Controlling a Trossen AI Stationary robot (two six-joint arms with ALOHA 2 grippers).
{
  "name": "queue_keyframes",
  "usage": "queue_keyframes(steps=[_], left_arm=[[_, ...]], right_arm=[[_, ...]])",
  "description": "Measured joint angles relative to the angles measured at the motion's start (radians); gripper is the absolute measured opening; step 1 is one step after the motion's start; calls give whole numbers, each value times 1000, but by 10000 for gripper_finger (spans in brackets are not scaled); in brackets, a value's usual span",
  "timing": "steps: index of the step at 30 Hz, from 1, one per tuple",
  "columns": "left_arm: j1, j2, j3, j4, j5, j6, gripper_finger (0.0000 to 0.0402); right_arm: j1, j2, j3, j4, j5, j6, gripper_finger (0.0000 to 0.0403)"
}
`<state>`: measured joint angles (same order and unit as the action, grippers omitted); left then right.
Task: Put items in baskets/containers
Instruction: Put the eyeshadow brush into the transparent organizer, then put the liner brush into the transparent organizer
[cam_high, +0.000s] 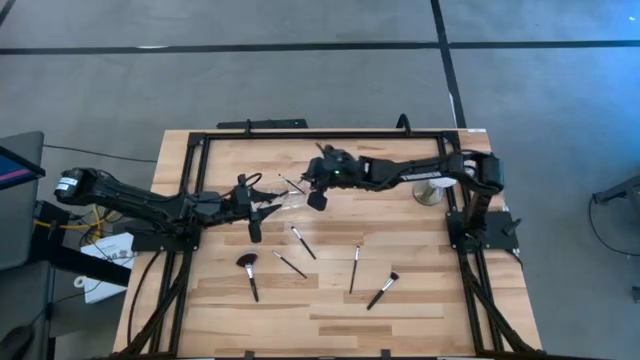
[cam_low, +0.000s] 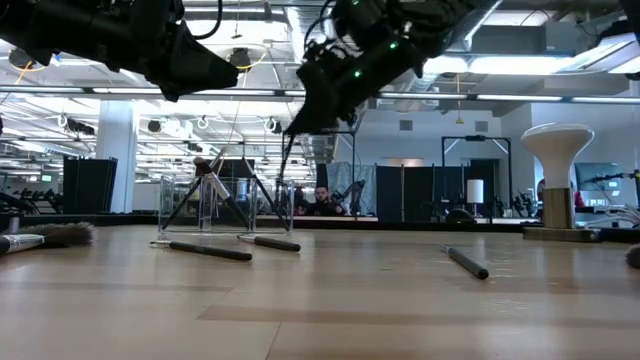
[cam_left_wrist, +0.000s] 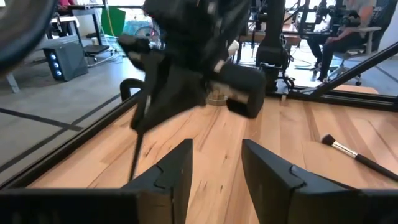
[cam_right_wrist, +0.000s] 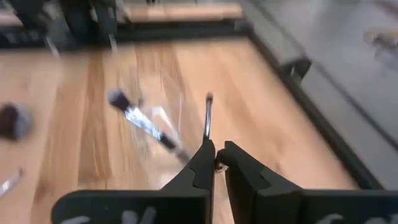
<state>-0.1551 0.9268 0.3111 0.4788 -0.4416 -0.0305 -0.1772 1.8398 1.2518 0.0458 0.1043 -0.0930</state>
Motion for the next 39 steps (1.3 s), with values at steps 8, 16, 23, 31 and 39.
queue_keyframes(steps=[8, 16, 23, 31, 39], left_arm=[[0, 0, 0, -1, 0, 0, 131], [0, 0, 0, -4, 0, -1, 131], [0, 0, 0, -7, 0, -1, 131], [0, 0, 0, -33, 184, -1, 131], [-17, 165, -17, -77, 412, 22, 131]], right_arm=[[0, 104, 123, -180, -3, 15, 16], [2, 129, 151, -223, -3, -20, 48], [10, 117, 153, -226, 0, -21, 74], [38, 79, 152, -247, 32, -47, 82], [86, -9, 152, -287, 84, -47, 82]])
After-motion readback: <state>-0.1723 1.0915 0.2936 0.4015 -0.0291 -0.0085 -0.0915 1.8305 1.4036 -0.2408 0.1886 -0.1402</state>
